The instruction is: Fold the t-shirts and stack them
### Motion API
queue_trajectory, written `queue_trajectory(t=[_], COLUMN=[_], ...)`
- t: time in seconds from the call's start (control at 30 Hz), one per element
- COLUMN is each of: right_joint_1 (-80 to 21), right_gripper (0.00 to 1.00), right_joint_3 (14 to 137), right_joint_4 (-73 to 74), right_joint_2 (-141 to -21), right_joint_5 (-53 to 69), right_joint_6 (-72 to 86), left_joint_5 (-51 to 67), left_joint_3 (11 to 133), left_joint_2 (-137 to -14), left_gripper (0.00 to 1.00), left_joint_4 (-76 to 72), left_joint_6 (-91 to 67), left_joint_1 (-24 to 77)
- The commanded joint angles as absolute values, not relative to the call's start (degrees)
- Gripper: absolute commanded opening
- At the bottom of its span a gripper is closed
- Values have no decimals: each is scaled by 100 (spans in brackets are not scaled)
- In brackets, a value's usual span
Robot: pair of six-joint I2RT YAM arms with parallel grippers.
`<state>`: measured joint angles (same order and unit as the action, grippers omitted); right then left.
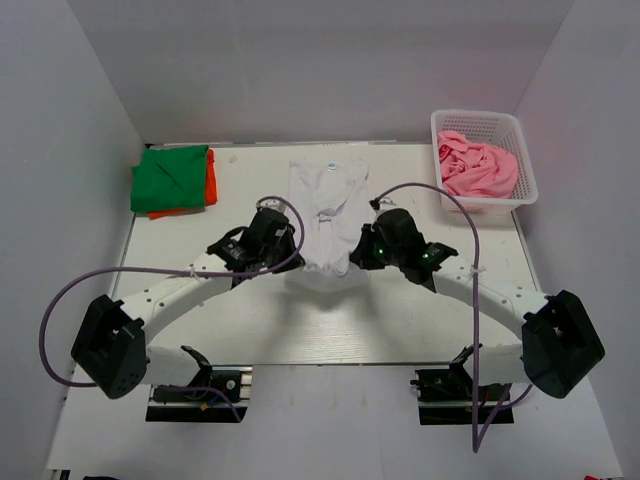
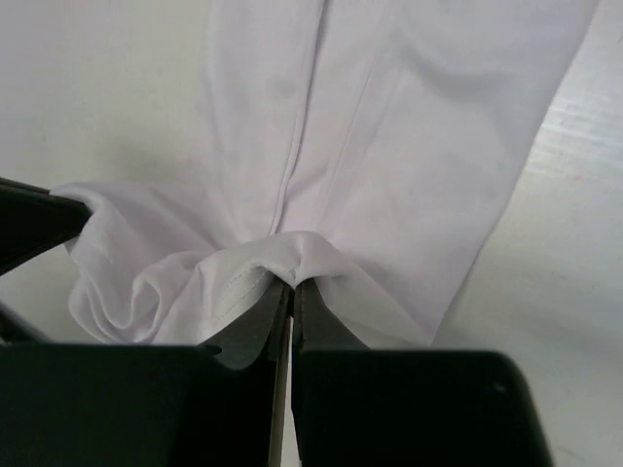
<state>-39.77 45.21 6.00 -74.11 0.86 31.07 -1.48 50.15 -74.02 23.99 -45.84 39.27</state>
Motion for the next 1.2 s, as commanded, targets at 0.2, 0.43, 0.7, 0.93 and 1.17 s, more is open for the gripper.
queue_trajectory(t=[0.2,0.43,0.7,0.93,1.17], right_joint_1=[-3727,-3516,-3252,-3024,-2839], right_gripper=[0,0,0,0,0], right_joint_3=[5818,6678,7207,7672,7980], right_joint_4=[650,870,888,888,870], right_joint_2=[-8208,-9035,-9694,-10326,-10844], right_joint_5=[-1159,-1222,-1028,-721,-650], right_joint_6=[2593,2408,2338,2276,2487], left_joint_5=[-1757,-1758,-1644,-1380,-1134], left_joint_3=[6871,7584,8112,8472,8903], left_joint_2=[-8639,-9245,-9975,-10616,-11214], left_gripper=[0,0,0,0,0], left_joint_4=[3023,2796,2654,2523,2575], left_joint_6=[-4738,-4324,-4008,-3894,-3894], left_joint_1=[3525,3261,3067,2848,2663])
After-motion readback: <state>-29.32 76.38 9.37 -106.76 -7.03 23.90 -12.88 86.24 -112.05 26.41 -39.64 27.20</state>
